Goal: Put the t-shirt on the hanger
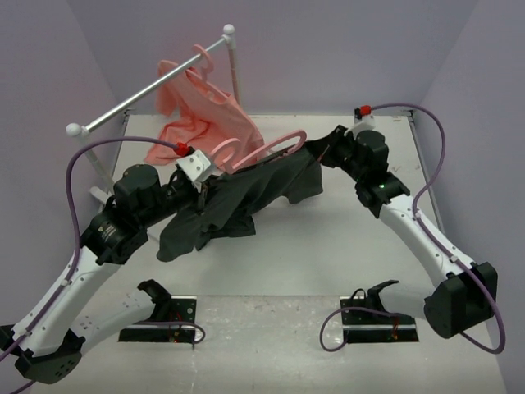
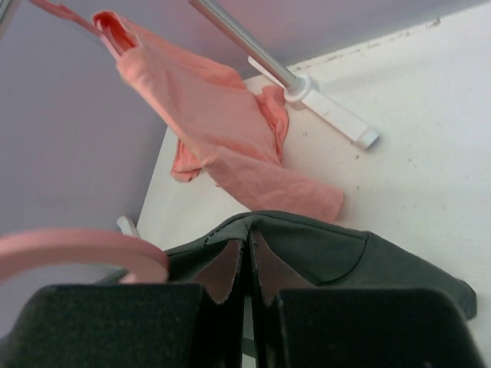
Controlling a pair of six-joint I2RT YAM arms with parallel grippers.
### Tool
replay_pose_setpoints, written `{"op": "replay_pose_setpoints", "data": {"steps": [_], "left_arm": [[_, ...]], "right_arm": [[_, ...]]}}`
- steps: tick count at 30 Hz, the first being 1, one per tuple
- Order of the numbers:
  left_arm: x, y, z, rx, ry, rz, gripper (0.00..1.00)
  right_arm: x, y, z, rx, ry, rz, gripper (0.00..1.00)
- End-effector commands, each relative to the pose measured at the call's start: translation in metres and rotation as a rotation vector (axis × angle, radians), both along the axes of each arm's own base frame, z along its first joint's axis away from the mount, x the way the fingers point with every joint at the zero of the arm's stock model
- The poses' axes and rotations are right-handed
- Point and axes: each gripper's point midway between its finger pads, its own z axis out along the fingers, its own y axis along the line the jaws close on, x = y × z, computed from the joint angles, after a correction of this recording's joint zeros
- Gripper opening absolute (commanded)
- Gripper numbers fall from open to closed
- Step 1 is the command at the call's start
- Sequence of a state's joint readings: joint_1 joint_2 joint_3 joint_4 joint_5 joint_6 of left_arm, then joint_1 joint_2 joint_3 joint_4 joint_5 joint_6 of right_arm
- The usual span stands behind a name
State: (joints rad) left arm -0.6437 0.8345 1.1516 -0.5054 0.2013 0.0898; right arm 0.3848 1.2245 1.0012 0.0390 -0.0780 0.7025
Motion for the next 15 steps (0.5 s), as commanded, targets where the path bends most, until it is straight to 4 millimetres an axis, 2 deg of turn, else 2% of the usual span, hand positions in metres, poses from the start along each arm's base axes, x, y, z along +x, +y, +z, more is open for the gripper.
{"op": "replay_pose_setpoints", "data": {"steps": [1,3,7,8,10,11,15], "left_arm": [[-0.005,0.0,0.016,-0.037,-0.1,-0.033,0.0],[0.003,-0.001,0.004,-0.011,-0.07,-0.013,0.0],[0.009,-0.012,-0.011,0.025,-0.018,-0.045,0.0],[0.013,-0.017,-0.015,0.031,0.0,-0.053,0.0],[0.017,-0.025,-0.022,0.042,0.034,-0.071,0.0],[0.016,-0.026,-0.021,0.042,0.039,-0.079,0.0],[0.02,-0.044,-0.03,0.039,0.096,-0.143,0.0]], "right_arm": [[0.001,-0.04,-0.011,-0.166,0.132,0.017,0.0],[-0.004,-0.042,0.012,-0.172,0.108,0.042,0.0],[-0.014,-0.035,0.041,-0.168,0.078,0.098,0.0],[-0.014,-0.032,0.04,-0.169,0.091,0.118,0.0],[-0.016,-0.025,0.054,-0.172,0.087,0.159,0.0],[-0.018,-0.024,0.052,-0.181,0.096,0.165,0.0],[-0.022,-0.02,0.068,-0.184,0.072,0.186,0.0]]}}
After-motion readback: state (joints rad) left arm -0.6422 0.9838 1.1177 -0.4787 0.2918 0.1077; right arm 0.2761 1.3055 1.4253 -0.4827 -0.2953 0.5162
